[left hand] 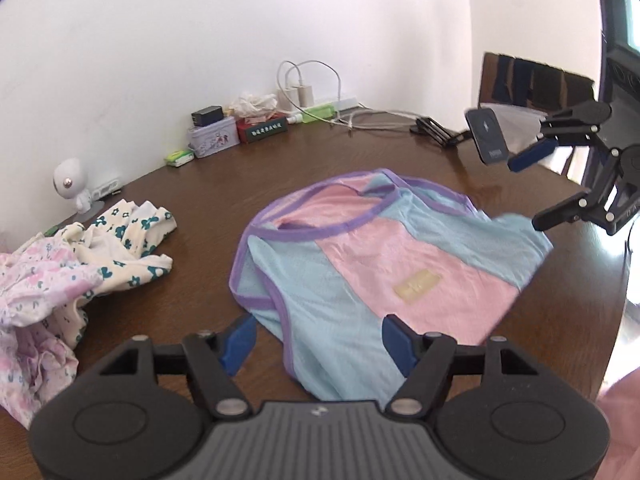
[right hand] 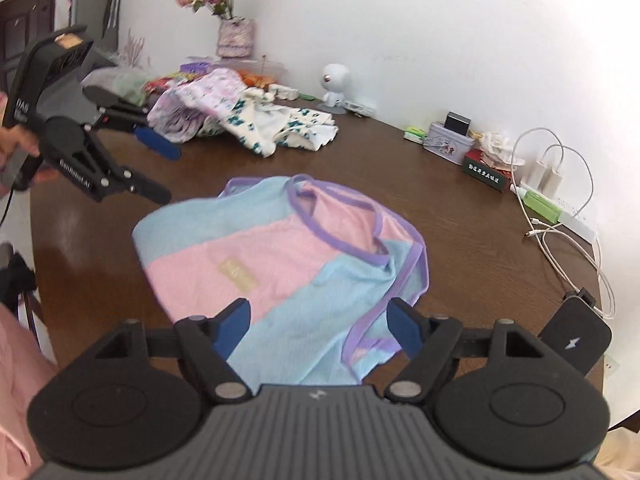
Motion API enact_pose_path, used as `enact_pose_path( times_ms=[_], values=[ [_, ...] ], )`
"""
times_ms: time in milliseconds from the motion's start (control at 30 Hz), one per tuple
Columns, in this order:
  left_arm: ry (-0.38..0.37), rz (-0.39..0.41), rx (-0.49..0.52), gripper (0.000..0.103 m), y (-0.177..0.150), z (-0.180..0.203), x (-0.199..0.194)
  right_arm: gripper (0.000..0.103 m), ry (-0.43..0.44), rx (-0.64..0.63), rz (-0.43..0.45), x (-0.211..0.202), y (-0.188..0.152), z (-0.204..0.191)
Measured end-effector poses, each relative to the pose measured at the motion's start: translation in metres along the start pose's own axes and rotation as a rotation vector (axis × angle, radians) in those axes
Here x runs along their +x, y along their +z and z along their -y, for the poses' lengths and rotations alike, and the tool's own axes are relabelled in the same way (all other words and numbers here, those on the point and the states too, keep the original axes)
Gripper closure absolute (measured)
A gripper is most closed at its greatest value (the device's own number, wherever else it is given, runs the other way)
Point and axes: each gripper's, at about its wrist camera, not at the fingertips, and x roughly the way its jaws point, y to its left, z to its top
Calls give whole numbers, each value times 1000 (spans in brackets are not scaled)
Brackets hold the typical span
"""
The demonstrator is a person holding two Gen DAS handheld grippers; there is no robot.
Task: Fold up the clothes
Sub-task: 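Grip the garment's ends with both tools and stretch it lengthwise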
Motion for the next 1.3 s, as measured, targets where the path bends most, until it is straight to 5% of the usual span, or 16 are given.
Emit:
enact_pose_path(
  times_ms=[200,500,600,667,733,767,833,900,1300],
  values=[
    [-41,-42,157,68,-28,39,-5,42,-14,-237,-90,6,-28,-49],
    [64,-100,421,72,-32,65,14,45,-63,-463,-132,19,-35,-66],
    [89,-100,529,72,-32,70,18,57,-78,-544,-151,25,-33,-70],
    [100,-95,608,72,-35,75,19,81,-69,-584,-180,31,-31,-70],
    [109,-90,680,73,-38,80,20,91,-61,-625,-216,35,-31,-74],
    [105,-102,697,77,-39,81,21,96,-58,-642,-231,37,-31,-76],
    [89,-147,728,102,-40,85,25,98,-54,-657,-241,38,-30,-79],
    [101,-136,784,102,-46,90,25,99,-44,-650,-247,37,-27,-79],
    [-53,-122,725,102,-10,63,-23,100,99,-490,-216,-21,12,-56]
  ],
)
